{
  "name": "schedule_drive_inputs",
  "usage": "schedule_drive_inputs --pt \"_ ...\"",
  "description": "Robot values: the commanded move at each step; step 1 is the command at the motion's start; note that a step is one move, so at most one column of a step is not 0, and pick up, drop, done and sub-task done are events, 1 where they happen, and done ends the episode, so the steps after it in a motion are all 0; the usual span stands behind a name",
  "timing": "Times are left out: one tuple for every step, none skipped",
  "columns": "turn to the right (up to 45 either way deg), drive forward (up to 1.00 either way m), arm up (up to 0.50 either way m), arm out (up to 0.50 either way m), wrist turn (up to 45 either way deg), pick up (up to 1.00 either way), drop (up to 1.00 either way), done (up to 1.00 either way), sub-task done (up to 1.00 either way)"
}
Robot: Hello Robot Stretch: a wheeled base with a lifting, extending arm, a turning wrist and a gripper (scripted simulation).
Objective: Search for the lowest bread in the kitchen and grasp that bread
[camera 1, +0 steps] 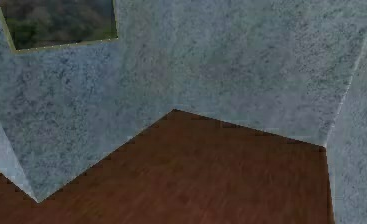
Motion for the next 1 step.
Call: schedule_drive_inputs --pt "-45.0 0.0 0.0 0.0 0.0 0.0 0.0 0.0 0.0"
